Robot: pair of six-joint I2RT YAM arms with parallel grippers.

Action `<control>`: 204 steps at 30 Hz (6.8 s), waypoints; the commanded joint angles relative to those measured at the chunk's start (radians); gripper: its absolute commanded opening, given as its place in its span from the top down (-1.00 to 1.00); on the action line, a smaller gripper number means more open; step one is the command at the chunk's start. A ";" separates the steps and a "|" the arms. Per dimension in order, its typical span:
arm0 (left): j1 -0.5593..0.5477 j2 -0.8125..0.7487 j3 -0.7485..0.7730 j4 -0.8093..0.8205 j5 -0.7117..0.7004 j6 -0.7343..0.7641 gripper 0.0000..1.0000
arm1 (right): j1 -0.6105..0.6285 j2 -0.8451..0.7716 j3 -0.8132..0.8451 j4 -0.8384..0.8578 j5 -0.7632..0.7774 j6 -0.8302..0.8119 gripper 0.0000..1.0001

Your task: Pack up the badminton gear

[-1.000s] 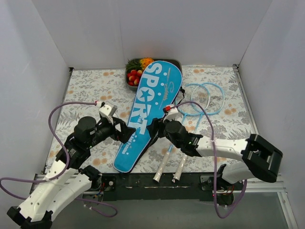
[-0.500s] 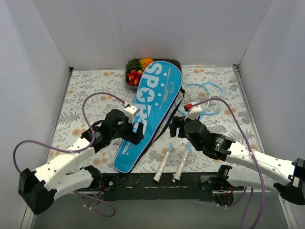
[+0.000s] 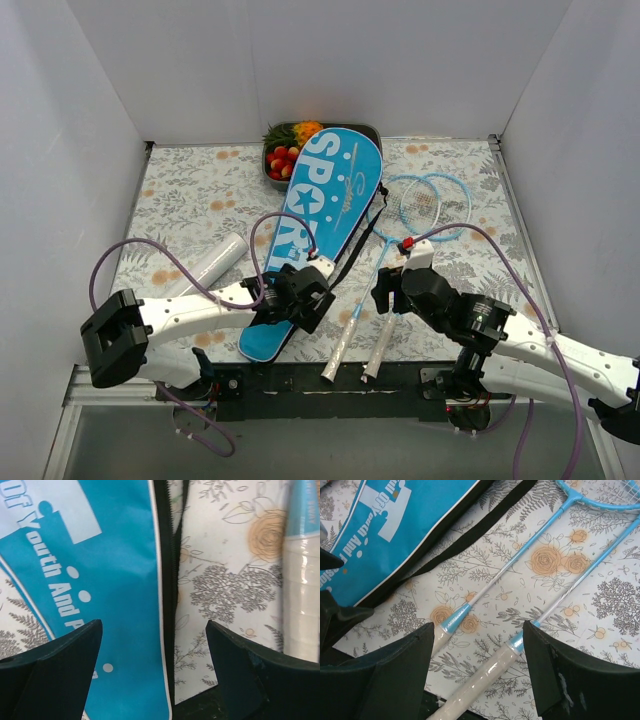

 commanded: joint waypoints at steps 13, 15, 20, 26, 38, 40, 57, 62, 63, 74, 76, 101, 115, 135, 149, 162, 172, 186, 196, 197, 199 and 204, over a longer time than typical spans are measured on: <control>-0.032 0.156 0.096 -0.111 -0.219 -0.122 -0.46 | 0.001 -0.107 -0.061 -0.013 -0.067 0.032 -0.55; -0.032 0.152 0.091 -0.096 -0.186 -0.103 -0.44 | -0.001 -0.107 -0.064 -0.006 -0.070 0.033 -0.55; -0.034 0.172 0.091 -0.080 -0.124 -0.068 -0.22 | 0.001 -0.104 -0.077 0.013 -0.081 0.037 -0.54; -0.035 0.223 0.099 -0.080 -0.069 -0.043 -0.10 | 0.001 -0.102 -0.087 0.020 -0.095 0.047 -0.54; -0.035 0.264 0.113 -0.070 -0.026 -0.007 0.89 | 0.001 -0.157 -0.110 -0.014 -0.092 0.075 -0.53; -0.034 0.239 0.122 -0.071 -0.018 -0.010 1.00 | 0.001 -0.165 -0.109 -0.017 -0.092 0.073 -0.53; 0.042 0.047 0.251 -0.077 -0.006 -0.046 1.00 | 0.001 -0.144 -0.046 -0.123 -0.037 0.142 -0.53; 0.171 -0.039 0.176 0.024 0.046 -0.051 1.00 | -0.001 -0.053 0.008 -0.197 0.115 0.184 -0.56; 0.208 -0.051 0.169 0.039 0.069 -0.045 1.00 | -0.003 -0.013 0.026 -0.200 0.134 0.196 -0.55; 0.322 -0.058 0.192 0.157 0.179 -0.013 1.00 | -0.125 0.327 0.086 0.032 0.134 0.227 -0.51; 0.334 -0.067 0.186 0.177 0.215 -0.023 1.00 | -0.151 0.390 0.083 0.097 0.119 0.239 -0.50; 0.468 -0.180 0.065 0.288 0.437 -0.050 1.00 | -0.251 0.904 0.218 0.132 0.065 0.435 0.22; 0.564 -0.202 0.056 0.299 0.526 -0.030 1.00 | -0.254 0.782 0.337 -0.209 0.269 0.530 0.97; 0.592 -0.130 0.166 0.334 0.562 -0.122 1.00 | -0.086 0.302 0.285 -0.477 0.182 0.451 0.97; 0.590 -0.150 0.159 0.362 0.624 -0.181 1.00 | 0.117 0.376 0.302 -0.381 0.071 0.472 0.97; 0.578 -0.335 -0.088 0.362 0.666 -0.241 1.00 | 0.044 0.605 0.425 -0.108 0.132 0.325 0.97; 0.578 -0.412 -0.170 0.380 0.732 -0.273 1.00 | -0.133 0.729 0.445 0.226 0.143 0.156 0.97; 0.577 -0.225 -0.067 0.444 0.874 -0.263 1.00 | -0.263 1.054 0.649 0.658 0.073 -0.002 0.97; 0.578 -0.171 -0.036 0.504 0.937 -0.286 1.00 | -0.315 1.155 0.701 0.748 -0.110 -0.016 0.40; 0.578 -0.167 -0.039 0.504 0.934 -0.283 1.00 | -0.318 1.142 0.692 0.738 -0.122 -0.019 0.29; 0.578 -0.156 -0.047 0.512 0.930 -0.281 1.00 | -0.320 1.096 0.658 0.712 -0.141 -0.025 0.11; 0.578 -0.148 -0.082 0.526 0.892 -0.263 1.00 | -0.322 0.957 0.551 0.597 -0.179 -0.034 -0.12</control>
